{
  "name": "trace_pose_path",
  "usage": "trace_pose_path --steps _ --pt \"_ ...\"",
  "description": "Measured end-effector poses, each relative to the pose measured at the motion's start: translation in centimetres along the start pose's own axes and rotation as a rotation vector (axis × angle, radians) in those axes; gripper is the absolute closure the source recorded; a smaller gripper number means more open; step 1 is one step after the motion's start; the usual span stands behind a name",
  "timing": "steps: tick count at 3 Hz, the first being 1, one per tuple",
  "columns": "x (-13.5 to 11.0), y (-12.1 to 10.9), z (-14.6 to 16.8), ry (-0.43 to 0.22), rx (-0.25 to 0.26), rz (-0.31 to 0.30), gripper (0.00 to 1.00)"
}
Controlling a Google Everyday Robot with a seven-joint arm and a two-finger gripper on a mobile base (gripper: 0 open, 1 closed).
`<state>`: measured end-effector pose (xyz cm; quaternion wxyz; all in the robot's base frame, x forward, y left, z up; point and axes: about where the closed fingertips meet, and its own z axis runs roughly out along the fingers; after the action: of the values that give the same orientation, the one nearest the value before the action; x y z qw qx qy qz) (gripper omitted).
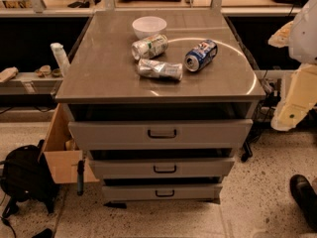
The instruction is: Open middle drawer
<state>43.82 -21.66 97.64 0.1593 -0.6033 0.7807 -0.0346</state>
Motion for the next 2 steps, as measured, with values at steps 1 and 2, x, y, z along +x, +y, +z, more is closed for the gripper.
trace_pose_path --steps 1,2 --pt "0.0 0.0 0.0 0.0 0.0 0.0 0.0" --pt "0.72 -0.21 -0.08 -0.084 -0.029 0.014 0.0"
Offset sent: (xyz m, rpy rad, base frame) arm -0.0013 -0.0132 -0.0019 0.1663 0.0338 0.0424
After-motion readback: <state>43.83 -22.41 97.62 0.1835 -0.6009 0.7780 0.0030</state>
